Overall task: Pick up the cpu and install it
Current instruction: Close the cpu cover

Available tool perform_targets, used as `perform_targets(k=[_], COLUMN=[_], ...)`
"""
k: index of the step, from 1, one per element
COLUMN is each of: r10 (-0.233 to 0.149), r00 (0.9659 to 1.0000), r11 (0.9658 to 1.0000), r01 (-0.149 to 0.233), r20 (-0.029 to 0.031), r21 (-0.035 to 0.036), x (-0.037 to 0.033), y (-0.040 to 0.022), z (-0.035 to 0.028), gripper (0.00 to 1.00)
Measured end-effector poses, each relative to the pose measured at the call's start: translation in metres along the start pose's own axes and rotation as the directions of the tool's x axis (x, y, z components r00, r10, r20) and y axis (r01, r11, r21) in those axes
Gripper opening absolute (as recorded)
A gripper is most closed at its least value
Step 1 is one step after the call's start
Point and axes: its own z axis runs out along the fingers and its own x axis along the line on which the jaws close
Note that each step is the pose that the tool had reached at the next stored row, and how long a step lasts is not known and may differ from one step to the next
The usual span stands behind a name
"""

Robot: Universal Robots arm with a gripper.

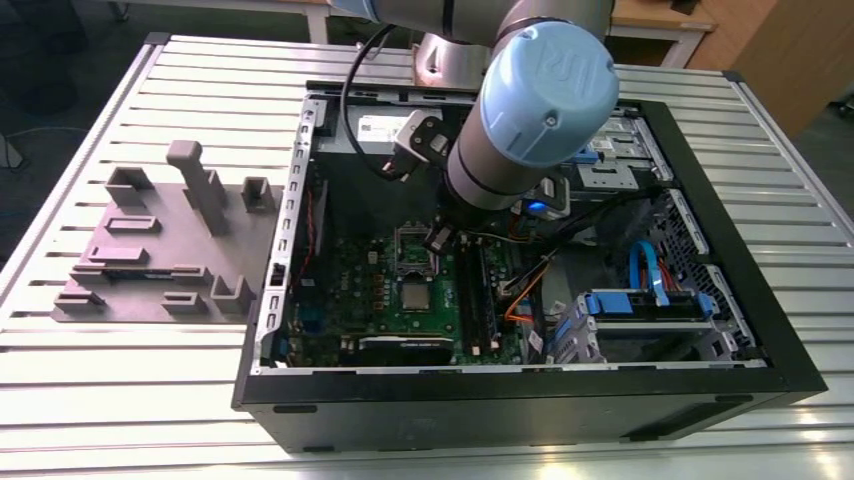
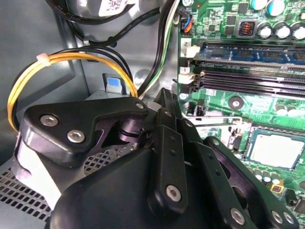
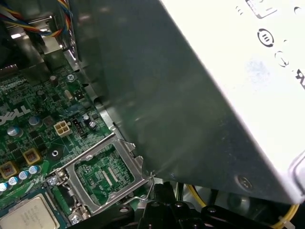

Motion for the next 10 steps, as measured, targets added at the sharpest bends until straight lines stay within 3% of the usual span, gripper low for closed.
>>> perform_targets(k=[10], r10=[0.0], r00=[1.0], r11=[1.0], r01=[0.0], r20=[-0.0024], r21=[0.0016], x=[-0.0001], y=[-0.0001], z=[0.002], gripper=[0.1])
